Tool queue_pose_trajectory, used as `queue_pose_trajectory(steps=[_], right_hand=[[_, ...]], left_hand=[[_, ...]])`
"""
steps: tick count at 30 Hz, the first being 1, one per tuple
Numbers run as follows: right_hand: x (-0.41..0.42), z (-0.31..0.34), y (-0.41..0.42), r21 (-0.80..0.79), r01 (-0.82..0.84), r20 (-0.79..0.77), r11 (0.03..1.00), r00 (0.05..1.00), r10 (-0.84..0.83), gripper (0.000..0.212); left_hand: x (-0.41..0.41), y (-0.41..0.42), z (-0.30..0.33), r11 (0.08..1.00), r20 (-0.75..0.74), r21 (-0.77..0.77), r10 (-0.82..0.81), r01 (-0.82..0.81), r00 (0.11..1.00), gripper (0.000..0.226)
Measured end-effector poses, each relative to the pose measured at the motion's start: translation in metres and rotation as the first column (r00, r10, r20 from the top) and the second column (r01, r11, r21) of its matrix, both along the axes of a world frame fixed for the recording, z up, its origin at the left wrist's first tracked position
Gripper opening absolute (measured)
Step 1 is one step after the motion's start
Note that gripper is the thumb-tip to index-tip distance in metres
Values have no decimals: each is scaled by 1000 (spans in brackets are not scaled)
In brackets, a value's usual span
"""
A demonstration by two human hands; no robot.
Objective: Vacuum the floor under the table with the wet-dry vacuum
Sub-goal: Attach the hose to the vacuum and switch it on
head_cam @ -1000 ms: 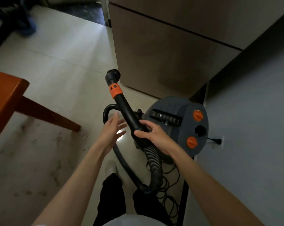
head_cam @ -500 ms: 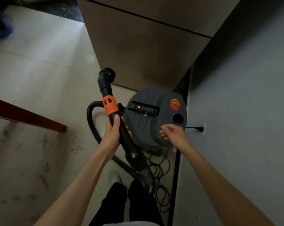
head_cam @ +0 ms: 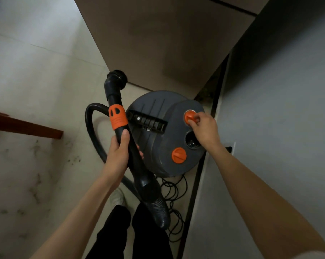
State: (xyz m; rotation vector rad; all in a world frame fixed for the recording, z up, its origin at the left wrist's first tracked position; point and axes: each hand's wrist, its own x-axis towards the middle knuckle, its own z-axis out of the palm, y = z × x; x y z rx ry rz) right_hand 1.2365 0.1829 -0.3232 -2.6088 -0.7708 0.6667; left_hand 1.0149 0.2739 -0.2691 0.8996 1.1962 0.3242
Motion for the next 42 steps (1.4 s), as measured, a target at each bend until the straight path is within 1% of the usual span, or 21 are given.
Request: queue_pose_trajectory(steps=[4, 6, 10, 12, 17, 22, 27, 30, 32, 34, 36, 38, 39, 41, 42], right_hand=[[5, -7, 1, 38, -84, 78, 996, 994, 80, 28], [9, -8, 2, 55, -116, 91, 992, 990, 111, 27], [16, -14, 2, 39, -212, 131, 976, 970, 205, 27], [17, -16, 3, 38, -218, 149, 975, 966, 210, 25], [18, -19, 4, 67, -205, 158, 976, 968, 193, 22], [17, -22, 5, 112, -132, 147, 985, 982, 115, 22], [15, -23, 6, 112, -100, 146, 989, 986, 83, 23], [12, -21, 7, 111, -49, 106, 993, 994, 37, 24], [6, -18, 1, 154, 0, 70, 988, 997, -11, 28], [-8, -15, -14, 220, 9, 62, 975, 998, -24, 29], [-29, -16, -35, 260, -46, 46, 964, 998, 36, 23], [-52, -19, -57, 262, -124, 4, 957, 992, 128, 20], [-62, -20, -66, 242, -177, -7, 954, 983, 184, 22], [-78, -23, -79, 209, -292, 29, 933, 956, 293, 28], [-82, -25, -82, 195, -318, 44, 928, 948, 316, 31]], left_hand=[[6, -4, -5, 1000, -28, -5, -5, 5, 1000, 26], [6, -6, -6, 1000, -45, -3, -11, 11, 999, 26], [6, -10, -10, 1000, -61, -11, -13, 13, 998, 24], [8, -11, -10, 1000, -59, -16, -11, 10, 998, 21], [16, -15, -6, 1000, -49, -10, -3, 3, 999, 17], [19, -18, -7, 1000, -49, -11, -9, 8, 999, 15], [17, -20, -7, 1000, -47, -16, -7, 6, 999, 13], [17, -21, -6, 1000, -46, -13, 0, -1, 999, 14], [15, -21, -6, 1000, -46, -13, 2, -2, 999, 15], [12, -22, -6, 1000, -46, -19, 3, -3, 999, 15], [10, -23, -6, 1000, -47, -28, 6, -8, 999, 17], [8, -25, -6, 1000, -47, -30, -3, 2, 999, 19], [7, -26, -5, 1000, -47, -28, -10, 9, 999, 19], [5, -29, -5, 1000, -46, -26, -13, 12, 999, 19], [5, -30, -5, 1000, -45, -27, -13, 12, 999, 18]])
